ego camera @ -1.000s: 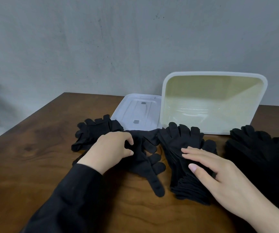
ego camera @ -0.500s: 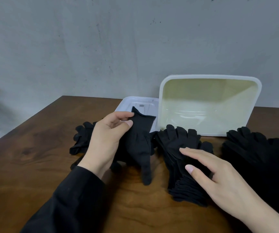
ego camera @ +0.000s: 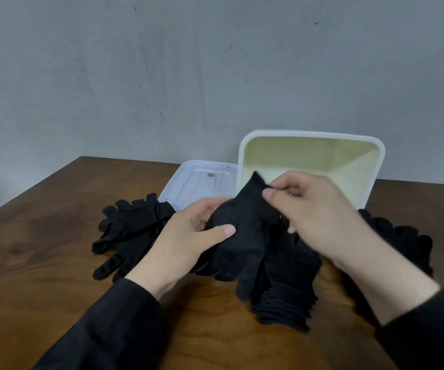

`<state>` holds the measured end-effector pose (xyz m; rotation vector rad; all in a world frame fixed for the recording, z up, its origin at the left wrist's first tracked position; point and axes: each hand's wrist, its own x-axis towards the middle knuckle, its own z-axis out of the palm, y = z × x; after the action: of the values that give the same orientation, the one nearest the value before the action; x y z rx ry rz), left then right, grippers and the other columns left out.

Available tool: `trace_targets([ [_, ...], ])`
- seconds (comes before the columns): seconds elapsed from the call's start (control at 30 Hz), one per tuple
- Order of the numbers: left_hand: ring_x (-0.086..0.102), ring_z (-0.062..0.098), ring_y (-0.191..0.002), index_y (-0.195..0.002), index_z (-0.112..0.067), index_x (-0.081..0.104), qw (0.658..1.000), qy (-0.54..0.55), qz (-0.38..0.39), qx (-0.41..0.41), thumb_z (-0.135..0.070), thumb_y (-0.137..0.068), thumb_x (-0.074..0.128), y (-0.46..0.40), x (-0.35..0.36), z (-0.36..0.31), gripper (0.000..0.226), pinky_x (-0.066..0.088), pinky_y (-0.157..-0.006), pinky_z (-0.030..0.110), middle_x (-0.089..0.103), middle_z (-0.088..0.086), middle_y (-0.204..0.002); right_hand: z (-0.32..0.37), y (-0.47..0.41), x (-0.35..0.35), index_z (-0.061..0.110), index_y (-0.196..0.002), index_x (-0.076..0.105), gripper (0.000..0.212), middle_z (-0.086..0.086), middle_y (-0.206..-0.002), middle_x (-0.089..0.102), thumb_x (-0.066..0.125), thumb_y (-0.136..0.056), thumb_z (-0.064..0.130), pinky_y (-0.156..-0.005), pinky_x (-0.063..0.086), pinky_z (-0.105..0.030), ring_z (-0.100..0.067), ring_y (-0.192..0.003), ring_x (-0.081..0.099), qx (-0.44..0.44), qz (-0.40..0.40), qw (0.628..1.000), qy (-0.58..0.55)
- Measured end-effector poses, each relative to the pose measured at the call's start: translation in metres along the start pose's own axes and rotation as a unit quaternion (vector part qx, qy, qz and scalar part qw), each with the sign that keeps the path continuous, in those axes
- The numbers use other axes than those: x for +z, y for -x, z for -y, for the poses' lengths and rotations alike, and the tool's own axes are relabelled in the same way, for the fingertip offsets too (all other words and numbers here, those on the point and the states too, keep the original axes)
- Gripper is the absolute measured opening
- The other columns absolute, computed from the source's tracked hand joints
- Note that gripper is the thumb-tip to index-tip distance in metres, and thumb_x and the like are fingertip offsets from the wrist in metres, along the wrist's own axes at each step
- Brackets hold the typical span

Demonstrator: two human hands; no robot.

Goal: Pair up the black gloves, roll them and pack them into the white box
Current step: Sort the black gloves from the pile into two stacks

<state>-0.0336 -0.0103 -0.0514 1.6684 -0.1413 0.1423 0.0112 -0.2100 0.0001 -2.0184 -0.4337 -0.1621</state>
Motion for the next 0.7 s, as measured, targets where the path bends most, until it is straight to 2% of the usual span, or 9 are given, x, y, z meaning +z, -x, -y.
trace_targets([
  [0.1, 0.061, 0.016, -0.066, -0.096, -0.008, 0.072, 0.998, 0.036, -0.026, -0.039, -0.013, -0.091, 0.068, -0.001, -0.005, 0.003, 0.009, 0.049, -0.063, 0.027, 0.067, 0.004, -0.075, 0.010, -0.007, -0.025, 0.015, -0.087, 0.068, 0.011, -0.001, -0.085, 0.073, 0.069, -0.090, 0.026, -0.059, 0.045, -0.036, -0.021, -0.057, 0.058, 0.041, -0.016, 0.997, -0.062],
  [0.2, 0.056, 0.020, -0.062, -0.079, -0.006, 0.067, 0.996, 0.071, -0.045, -0.038, -0.013, -0.090, 0.068, -0.004, -0.005, 0.004, 0.013, 0.047, -0.064, 0.035, 0.063, 0.014, -0.070, 0.013, -0.010, -0.046, 0.021, -0.091, 0.067, 0.010, 0.002, -0.087, 0.073, 0.069, -0.086, 0.030, -0.064, 0.043, -0.043, -0.023, -0.057, 0.056, 0.042, -0.028, 0.998, -0.039],
  [0.23, 0.056, 0.021, -0.063, -0.078, -0.007, 0.067, 0.996, 0.069, -0.046, -0.031, -0.012, -0.091, 0.067, -0.004, -0.006, 0.005, 0.014, 0.048, -0.065, 0.035, 0.063, 0.015, -0.071, 0.015, -0.011, -0.051, 0.024, -0.090, 0.066, 0.008, 0.004, -0.087, 0.073, 0.068, -0.086, 0.030, -0.064, 0.043, -0.042, -0.022, -0.053, 0.055, 0.039, -0.034, 0.998, -0.031],
  [0.33, 0.056, 0.024, -0.069, -0.081, -0.005, 0.068, 0.997, 0.068, -0.041, -0.022, -0.011, -0.093, 0.064, -0.004, -0.004, 0.006, 0.014, 0.050, -0.066, 0.036, 0.064, 0.014, -0.075, 0.023, -0.010, -0.066, 0.026, -0.086, 0.065, 0.004, 0.007, -0.088, 0.074, 0.067, -0.088, 0.029, -0.057, 0.044, -0.025, -0.022, -0.049, 0.055, 0.039, -0.036, 0.999, -0.010],
  [0.37, 0.058, 0.024, -0.069, -0.080, -0.005, 0.068, 0.997, 0.065, -0.044, -0.023, -0.012, -0.094, 0.063, -0.005, -0.004, 0.006, 0.016, 0.050, -0.066, 0.036, 0.064, 0.013, -0.076, 0.025, -0.009, -0.071, 0.026, -0.087, 0.064, 0.004, 0.008, -0.086, 0.074, 0.066, -0.089, 0.027, -0.057, 0.044, -0.025, -0.021, -0.048, 0.055, 0.039, -0.036, 0.999, 0.000],
  [0.43, 0.061, 0.023, -0.068, -0.080, -0.007, 0.069, 0.998, 0.023, -0.062, -0.020, -0.015, -0.096, 0.060, -0.005, -0.002, 0.010, 0.020, 0.052, -0.065, 0.033, 0.067, 0.009, -0.074, 0.033, -0.006, -0.082, 0.022, -0.088, 0.063, 0.002, 0.007, -0.081, 0.074, 0.064, -0.089, 0.024, -0.063, 0.049, -0.037, -0.021, -0.052, 0.059, 0.038, -0.033, 0.999, 0.014],
  [0.53, 0.065, 0.010, -0.070, -0.084, -0.025, 0.071, 0.985, -0.159, -0.072, 0.014, -0.025, -0.096, 0.059, -0.004, 0.002, 0.018, 0.017, 0.054, -0.069, 0.027, 0.071, -0.004, -0.080, 0.038, -0.003, -0.107, 0.020, -0.083, 0.062, 0.008, 0.004, -0.075, 0.070, 0.060, -0.090, 0.015, -0.069, 0.058, -0.045, -0.024, -0.058, 0.065, 0.055, -0.040, 0.997, 0.038],
  [0.6, 0.063, 0.005, -0.078, -0.089, -0.033, 0.071, 0.972, -0.225, -0.048, 0.039, -0.030, -0.096, 0.060, -0.001, 0.009, 0.020, 0.014, 0.053, -0.070, 0.023, 0.069, -0.017, -0.086, 0.037, -0.004, -0.126, 0.020, -0.086, 0.063, 0.010, 0.000, -0.082, 0.068, 0.059, -0.091, 0.013, -0.077, 0.059, -0.044, -0.024, -0.060, 0.070, 0.080, -0.028, 0.994, 0.075],
  [0.7, 0.060, -0.005, -0.089, -0.094, -0.037, 0.070, 0.966, -0.251, -0.027, 0.064, -0.029, -0.096, 0.060, 0.000, 0.020, 0.022, 0.013, 0.044, -0.075, 0.016, 0.065, -0.030, -0.096, 0.028, -0.007, -0.150, 0.020, -0.097, 0.070, 0.015, -0.001, -0.098, 0.074, 0.058, -0.094, 0.012, -0.087, 0.058, -0.044, -0.023, -0.075, 0.076, 0.111, 0.001, 0.987, 0.117],
])
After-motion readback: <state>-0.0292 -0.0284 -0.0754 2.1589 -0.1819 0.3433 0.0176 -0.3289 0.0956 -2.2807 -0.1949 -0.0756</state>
